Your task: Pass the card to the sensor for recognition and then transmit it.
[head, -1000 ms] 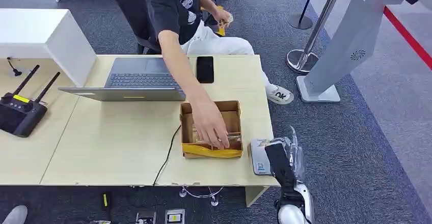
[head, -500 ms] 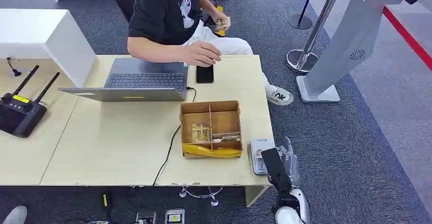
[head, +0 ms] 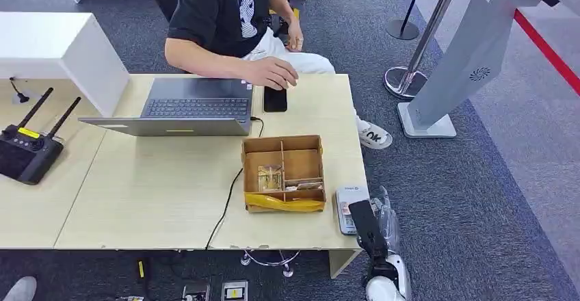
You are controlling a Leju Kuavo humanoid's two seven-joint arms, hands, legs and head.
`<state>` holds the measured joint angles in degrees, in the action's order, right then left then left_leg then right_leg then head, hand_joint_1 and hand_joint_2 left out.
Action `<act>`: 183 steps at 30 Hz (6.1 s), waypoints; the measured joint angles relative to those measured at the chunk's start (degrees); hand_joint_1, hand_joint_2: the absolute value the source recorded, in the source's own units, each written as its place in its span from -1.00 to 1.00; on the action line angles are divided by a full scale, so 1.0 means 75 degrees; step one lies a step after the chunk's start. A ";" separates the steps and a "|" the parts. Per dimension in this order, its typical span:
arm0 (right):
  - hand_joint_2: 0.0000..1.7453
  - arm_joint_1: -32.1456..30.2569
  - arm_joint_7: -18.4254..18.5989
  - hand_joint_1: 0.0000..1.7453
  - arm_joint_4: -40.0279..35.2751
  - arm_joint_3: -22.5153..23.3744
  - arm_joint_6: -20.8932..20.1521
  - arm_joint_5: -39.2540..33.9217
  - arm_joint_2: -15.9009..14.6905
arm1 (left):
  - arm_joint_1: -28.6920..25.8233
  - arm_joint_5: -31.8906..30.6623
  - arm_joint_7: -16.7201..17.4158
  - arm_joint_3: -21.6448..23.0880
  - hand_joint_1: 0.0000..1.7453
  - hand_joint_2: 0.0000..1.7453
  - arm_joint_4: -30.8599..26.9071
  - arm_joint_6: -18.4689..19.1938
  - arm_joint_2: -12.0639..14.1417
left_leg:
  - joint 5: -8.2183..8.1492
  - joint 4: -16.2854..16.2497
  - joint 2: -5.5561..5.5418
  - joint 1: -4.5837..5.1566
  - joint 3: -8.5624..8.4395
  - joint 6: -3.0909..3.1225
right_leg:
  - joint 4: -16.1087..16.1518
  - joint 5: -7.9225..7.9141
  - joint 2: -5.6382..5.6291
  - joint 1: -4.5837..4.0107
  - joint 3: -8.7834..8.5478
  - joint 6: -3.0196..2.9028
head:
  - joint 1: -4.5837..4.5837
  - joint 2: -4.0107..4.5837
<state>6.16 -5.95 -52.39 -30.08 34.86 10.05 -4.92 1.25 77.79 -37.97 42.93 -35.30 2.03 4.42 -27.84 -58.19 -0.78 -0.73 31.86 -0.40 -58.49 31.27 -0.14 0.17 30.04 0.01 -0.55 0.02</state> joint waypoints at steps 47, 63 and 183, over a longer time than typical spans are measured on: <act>1.00 0.3163 0.3305 -1.00 -0.3619 -0.0940 -0.2970 0.4666 -0.0192 | 0.1221 -0.0984 0.1011 0.0711 -1.00 1.00 0.0457 0.0594 -0.0364 | 0.0029 -0.0002 -0.0016 0.0002 0.0027 0.0009 | -0.0003 -0.0027 0.0005 0.0001 0.0019 0.0003 | 0.0000 0.0000; 1.00 0.2575 0.4654 -1.00 -0.5158 -0.1253 -0.5956 0.5036 -0.0486 | 0.1184 -0.1200 0.1064 0.0694 -1.00 1.00 0.0621 0.0597 -0.0399 | 0.0029 -0.0003 -0.0009 0.0001 0.0022 0.0009 | -0.0002 -0.0028 0.0003 0.0000 0.0021 0.0003 | 0.0000 0.0000; 1.00 0.2715 0.5028 1.00 -0.2273 -0.2640 -0.7251 0.5572 -0.0189 | 0.1126 -0.1358 0.1547 0.0356 -1.00 1.00 0.0455 0.0475 -0.0347 | 0.0032 -0.0002 -0.0010 0.0000 0.0027 0.0007 | -0.0003 -0.0029 0.0004 0.0000 0.0021 0.0003 | 0.0000 0.0000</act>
<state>26.52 31.76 -69.44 -49.88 -19.52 51.84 -6.34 9.69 67.60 -26.36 45.60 -31.89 5.60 1.81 -27.60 -58.20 -0.85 -0.73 32.06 -0.35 -58.52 31.06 -0.12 0.17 30.20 0.03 -0.55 0.02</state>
